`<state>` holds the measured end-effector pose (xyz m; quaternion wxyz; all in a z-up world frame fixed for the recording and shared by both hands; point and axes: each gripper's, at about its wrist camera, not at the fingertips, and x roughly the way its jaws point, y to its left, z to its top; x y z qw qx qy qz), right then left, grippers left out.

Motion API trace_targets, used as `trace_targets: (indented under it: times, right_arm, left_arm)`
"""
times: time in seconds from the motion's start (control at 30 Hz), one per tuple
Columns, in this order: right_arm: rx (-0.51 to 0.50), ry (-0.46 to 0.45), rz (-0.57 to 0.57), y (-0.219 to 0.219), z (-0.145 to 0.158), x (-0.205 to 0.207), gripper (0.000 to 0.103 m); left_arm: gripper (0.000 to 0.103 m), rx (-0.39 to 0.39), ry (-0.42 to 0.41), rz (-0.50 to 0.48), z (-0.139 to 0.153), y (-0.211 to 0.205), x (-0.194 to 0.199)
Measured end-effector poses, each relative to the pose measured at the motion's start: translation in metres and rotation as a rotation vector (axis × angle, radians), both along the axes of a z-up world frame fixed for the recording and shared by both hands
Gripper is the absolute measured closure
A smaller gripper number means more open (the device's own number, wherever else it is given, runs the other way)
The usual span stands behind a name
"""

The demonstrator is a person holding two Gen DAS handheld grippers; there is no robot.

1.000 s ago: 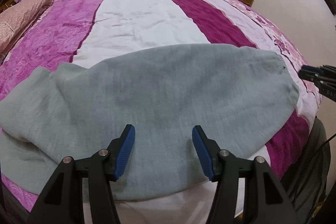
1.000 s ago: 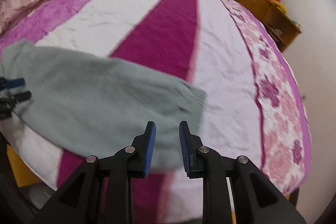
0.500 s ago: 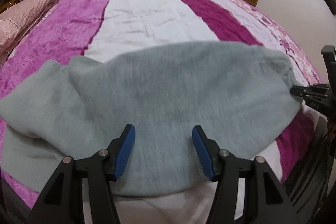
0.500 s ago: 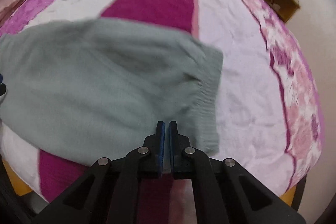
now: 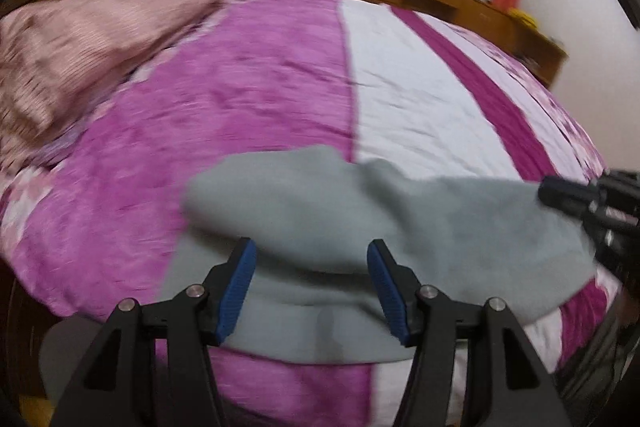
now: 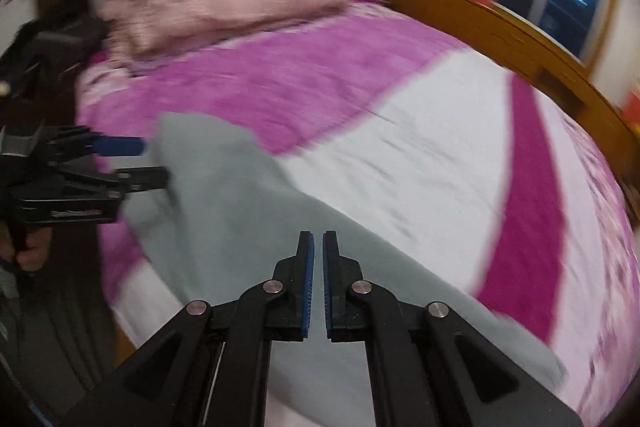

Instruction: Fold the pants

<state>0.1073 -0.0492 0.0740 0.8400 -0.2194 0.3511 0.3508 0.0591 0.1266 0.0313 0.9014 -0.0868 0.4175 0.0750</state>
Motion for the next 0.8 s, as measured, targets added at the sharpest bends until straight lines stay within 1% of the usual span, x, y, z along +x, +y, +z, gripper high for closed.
trace_targets:
  times: [0.13,0.23,0.33,0.47,0.53,0.63,0.7,0.8]
  right_arm:
    - [0.026,0.019,0.126,0.064,-0.009,-0.014,0.103]
    - [0.03,0.046,0.209,0.102,-0.024,-0.021,0.103]
    - [0.035,0.098,0.279,0.129,-0.038,-0.025,0.103]
    - [-0.01,0.128,0.302,0.156,-0.055,-0.03,0.103]
    - [-0.031,0.15,0.304,0.164,-0.065,-0.031,0.103]
    - [-0.061,0.139,0.301,0.17,-0.074,-0.031,0.103]
    - [-0.062,0.146,0.287,0.172,-0.078,-0.027,0.103]
    - [-0.052,0.149,0.26,0.173,-0.077,-0.02,0.103]
  left_arm:
    - [0.042,-0.002,0.025,0.088,-0.004,0.042,-0.011]
    - [0.042,-0.052,0.036,0.125,-0.012,0.07,-0.017]
    - [0.042,-0.107,0.065,0.174,-0.021,0.091,-0.018]
    - [0.042,-0.16,0.077,0.199,-0.03,0.102,-0.017]
    - [0.042,-0.206,0.088,0.209,-0.036,0.108,-0.018]
    - [0.042,-0.269,0.072,0.229,-0.039,0.114,-0.021]
    - [0.042,-0.285,0.067,0.229,-0.039,0.117,-0.023]
    - [0.042,-0.284,0.065,0.222,-0.039,0.116,-0.024]
